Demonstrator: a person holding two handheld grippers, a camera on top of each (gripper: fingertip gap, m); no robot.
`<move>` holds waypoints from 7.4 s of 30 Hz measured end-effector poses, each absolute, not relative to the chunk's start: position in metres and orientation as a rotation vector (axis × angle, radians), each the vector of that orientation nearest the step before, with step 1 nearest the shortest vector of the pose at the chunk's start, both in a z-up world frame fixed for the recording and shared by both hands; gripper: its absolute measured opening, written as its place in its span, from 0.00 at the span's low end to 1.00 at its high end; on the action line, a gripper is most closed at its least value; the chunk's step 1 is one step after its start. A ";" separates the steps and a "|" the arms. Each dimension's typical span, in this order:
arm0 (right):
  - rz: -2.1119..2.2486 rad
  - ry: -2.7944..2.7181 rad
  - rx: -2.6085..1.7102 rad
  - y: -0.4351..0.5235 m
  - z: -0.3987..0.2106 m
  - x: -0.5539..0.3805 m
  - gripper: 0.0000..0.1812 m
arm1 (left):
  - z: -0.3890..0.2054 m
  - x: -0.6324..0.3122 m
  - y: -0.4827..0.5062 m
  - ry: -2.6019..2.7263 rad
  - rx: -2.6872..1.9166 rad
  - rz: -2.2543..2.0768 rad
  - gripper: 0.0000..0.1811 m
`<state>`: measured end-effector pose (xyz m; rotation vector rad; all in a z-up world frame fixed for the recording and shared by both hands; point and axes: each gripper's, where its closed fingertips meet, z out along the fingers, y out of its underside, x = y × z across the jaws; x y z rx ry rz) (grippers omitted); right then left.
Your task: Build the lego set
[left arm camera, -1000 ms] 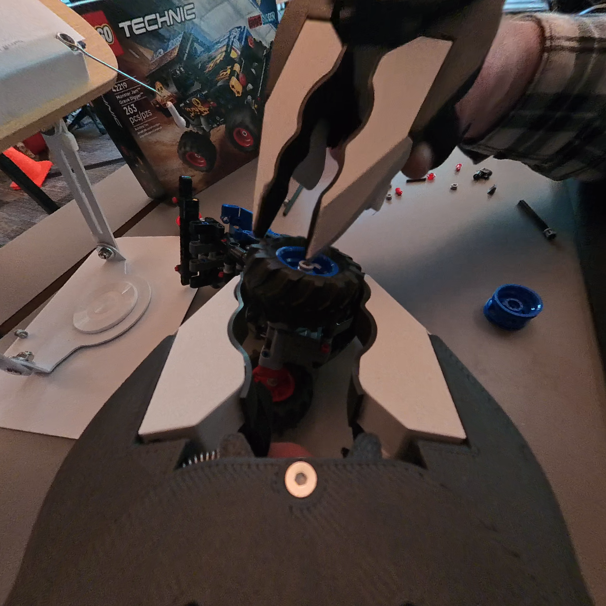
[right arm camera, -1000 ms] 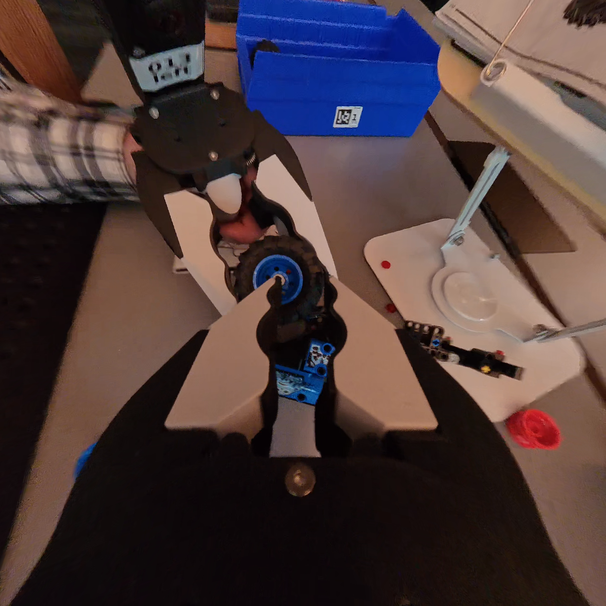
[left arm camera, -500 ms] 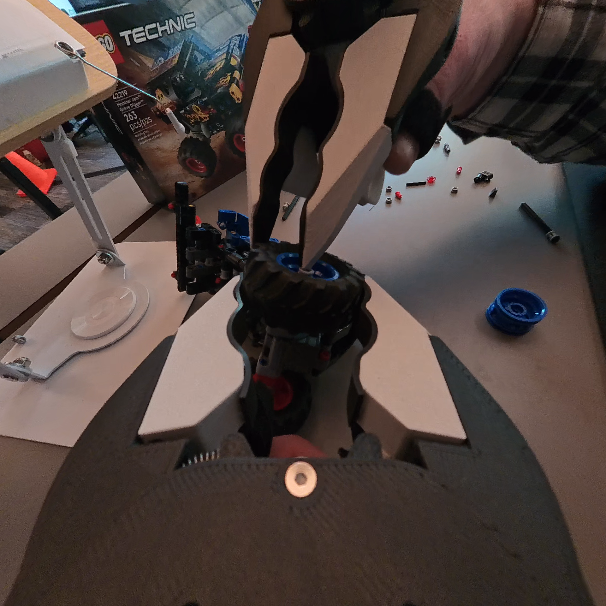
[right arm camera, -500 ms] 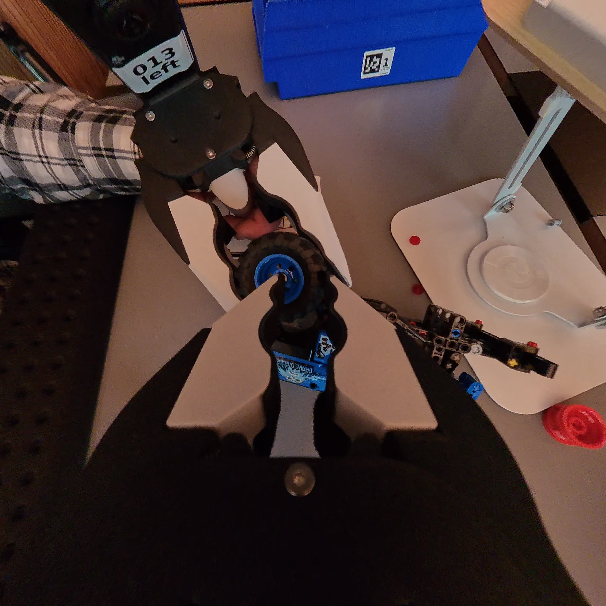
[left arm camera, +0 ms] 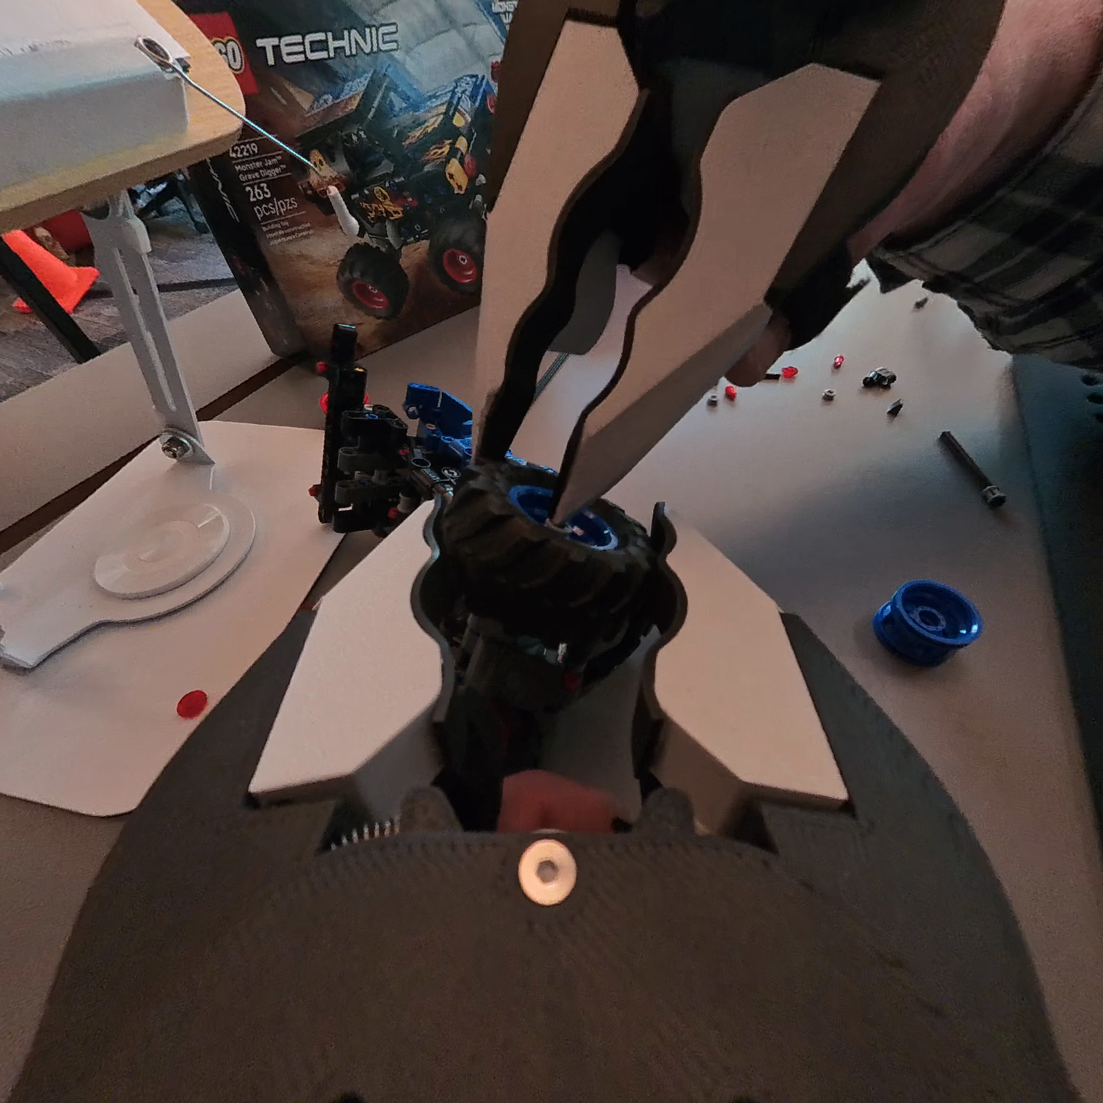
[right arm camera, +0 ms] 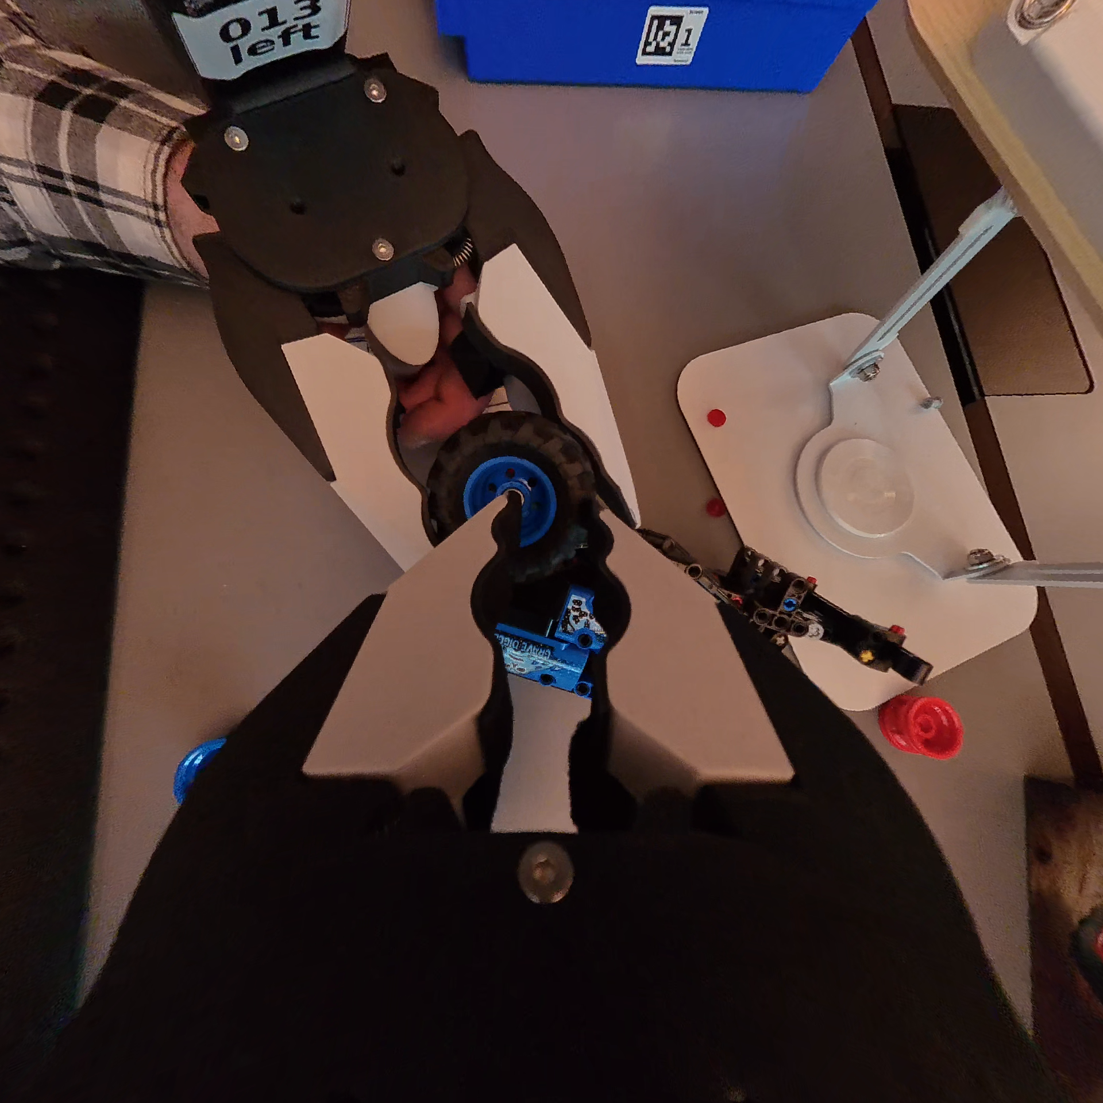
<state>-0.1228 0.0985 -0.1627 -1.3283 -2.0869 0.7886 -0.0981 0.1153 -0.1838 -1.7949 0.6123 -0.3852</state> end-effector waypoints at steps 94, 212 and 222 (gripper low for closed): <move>0.751 -2.147 -1.655 0.070 -0.264 0.002 0.08 | -0.137 -0.035 0.143 1.326 -1.458 0.449 0.15; 0.624 -1.617 -1.131 0.105 -0.153 -0.038 0.00 | -0.155 -0.036 0.103 0.721 -1.642 -0.404 0.07; 0.438 -1.586 -1.018 0.107 -0.153 -0.041 0.00 | -0.155 -0.034 0.105 0.705 -1.590 -0.288 0.02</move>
